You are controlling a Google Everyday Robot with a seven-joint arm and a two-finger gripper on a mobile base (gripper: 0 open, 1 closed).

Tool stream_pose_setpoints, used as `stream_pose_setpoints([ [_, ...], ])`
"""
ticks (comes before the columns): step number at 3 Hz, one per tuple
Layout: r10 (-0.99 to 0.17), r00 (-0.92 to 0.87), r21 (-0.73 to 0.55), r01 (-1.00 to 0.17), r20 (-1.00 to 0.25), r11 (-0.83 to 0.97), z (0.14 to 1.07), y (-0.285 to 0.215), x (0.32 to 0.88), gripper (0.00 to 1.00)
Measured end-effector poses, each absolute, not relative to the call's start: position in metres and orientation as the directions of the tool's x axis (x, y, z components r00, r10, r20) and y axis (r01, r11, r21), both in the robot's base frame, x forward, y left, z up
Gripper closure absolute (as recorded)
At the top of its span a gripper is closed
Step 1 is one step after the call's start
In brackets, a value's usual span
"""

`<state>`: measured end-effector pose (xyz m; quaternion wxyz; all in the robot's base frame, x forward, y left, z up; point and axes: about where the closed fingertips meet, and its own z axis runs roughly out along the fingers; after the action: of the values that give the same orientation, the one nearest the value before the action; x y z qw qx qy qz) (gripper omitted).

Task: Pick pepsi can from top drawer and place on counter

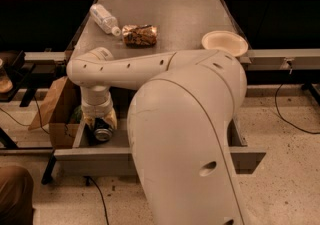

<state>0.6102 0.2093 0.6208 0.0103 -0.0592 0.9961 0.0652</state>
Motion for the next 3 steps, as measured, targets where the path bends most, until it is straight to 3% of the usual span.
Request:
stream_pose_setpoints([
  [2, -0.112, -0.993, 0.150, -0.115, -0.026, 0.982, 0.623, 0.198, 0.614, 1.00],
  [3, -0.071, -0.994, 0.176, -0.084, -0.078, 0.981, 0.651, 0.155, 0.627, 1.00],
])
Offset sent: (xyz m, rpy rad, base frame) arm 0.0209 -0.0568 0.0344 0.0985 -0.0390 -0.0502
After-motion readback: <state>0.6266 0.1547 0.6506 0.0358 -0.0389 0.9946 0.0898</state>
